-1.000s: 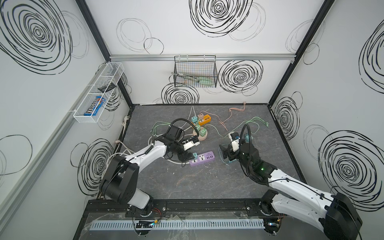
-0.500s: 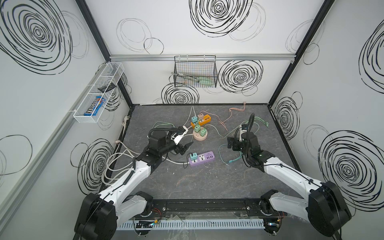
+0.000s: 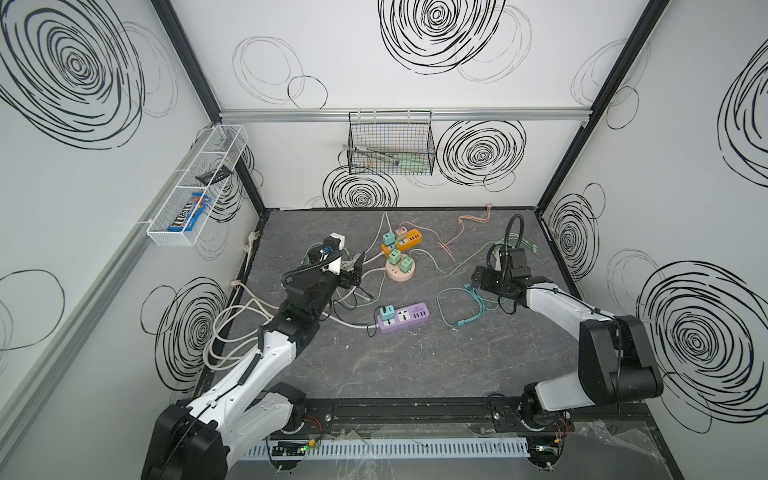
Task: Insert the plug
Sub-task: 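Withdraw the left arm while the right gripper moves over the loose teal charger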
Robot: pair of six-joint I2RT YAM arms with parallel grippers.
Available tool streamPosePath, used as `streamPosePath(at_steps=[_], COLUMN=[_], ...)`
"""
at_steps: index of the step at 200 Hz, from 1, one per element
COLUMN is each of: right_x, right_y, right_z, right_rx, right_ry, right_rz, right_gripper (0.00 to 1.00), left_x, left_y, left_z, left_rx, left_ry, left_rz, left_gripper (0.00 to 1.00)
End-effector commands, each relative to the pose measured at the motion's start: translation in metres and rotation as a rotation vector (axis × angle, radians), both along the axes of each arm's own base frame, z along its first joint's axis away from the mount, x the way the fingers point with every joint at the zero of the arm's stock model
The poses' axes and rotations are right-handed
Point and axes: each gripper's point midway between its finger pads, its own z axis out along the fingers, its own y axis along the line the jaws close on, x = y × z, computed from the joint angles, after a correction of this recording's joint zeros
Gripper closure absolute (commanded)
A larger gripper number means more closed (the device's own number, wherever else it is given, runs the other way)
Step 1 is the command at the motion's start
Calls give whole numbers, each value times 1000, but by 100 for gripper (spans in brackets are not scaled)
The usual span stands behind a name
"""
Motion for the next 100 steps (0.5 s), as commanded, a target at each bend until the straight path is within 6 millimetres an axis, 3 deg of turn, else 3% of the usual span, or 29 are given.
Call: streamPosePath(at_steps=[1,57,100], right_x=[5,29,13], right_y=[8,8,26], right_z=[-5,-24,-39], right_rx=[10,-25,-48], right_ry=[54,120,179], right_rz=[68,77,117], right_gripper=[3,3,3], left_x=[-5,-12,-6], left_y=[9,2,2], left_z=[32,35,31], left_rx=[-47,-9,-6], left_ry=[-69,-76,-35], left_rz=[45,29,54], left_gripper=[4,4,4])
